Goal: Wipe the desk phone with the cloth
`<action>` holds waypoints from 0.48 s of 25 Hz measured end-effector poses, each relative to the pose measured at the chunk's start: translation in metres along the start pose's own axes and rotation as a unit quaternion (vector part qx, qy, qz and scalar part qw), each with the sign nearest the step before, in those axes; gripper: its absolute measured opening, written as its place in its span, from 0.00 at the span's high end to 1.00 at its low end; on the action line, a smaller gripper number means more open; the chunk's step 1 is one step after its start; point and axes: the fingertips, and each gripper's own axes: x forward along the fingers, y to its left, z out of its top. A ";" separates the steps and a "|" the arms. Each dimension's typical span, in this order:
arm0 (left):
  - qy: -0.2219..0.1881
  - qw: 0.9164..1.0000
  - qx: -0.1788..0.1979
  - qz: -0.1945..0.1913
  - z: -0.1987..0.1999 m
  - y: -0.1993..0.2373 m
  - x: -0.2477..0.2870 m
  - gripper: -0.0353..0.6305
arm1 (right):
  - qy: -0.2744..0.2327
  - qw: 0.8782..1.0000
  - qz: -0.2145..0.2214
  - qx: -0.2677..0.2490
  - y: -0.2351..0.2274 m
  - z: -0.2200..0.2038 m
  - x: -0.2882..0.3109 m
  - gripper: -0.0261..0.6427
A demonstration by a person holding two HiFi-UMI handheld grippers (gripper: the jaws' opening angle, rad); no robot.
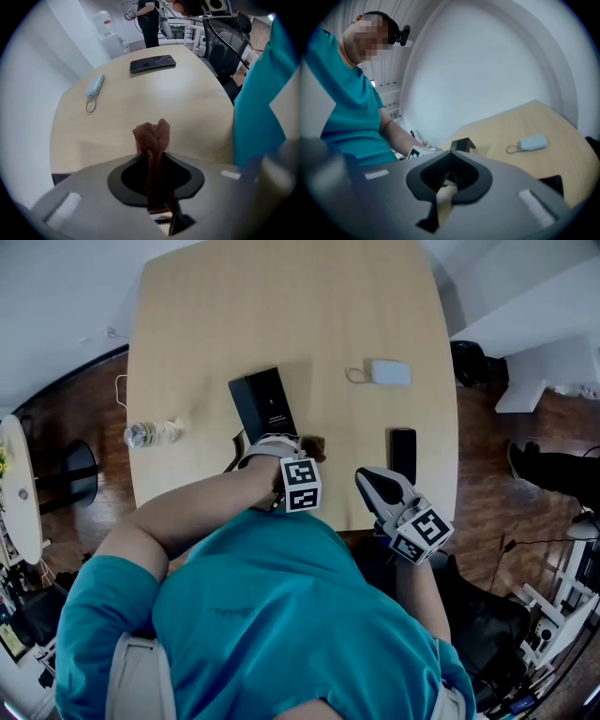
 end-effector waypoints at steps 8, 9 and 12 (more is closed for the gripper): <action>0.031 0.996 -0.071 -0.040 -0.069 -0.027 -0.003 0.81 | -0.016 1.000 0.003 0.009 -0.017 -0.004 -0.014 0.96; 0.034 0.995 -0.084 -0.042 -0.075 -0.028 -0.005 0.81 | -0.017 1.000 0.008 0.009 -0.018 -0.002 -0.014 0.96; 0.028 0.994 -0.103 -0.033 -0.071 -0.025 -0.015 0.81 | -0.017 0.999 0.027 0.002 -0.019 0.006 -0.017 0.96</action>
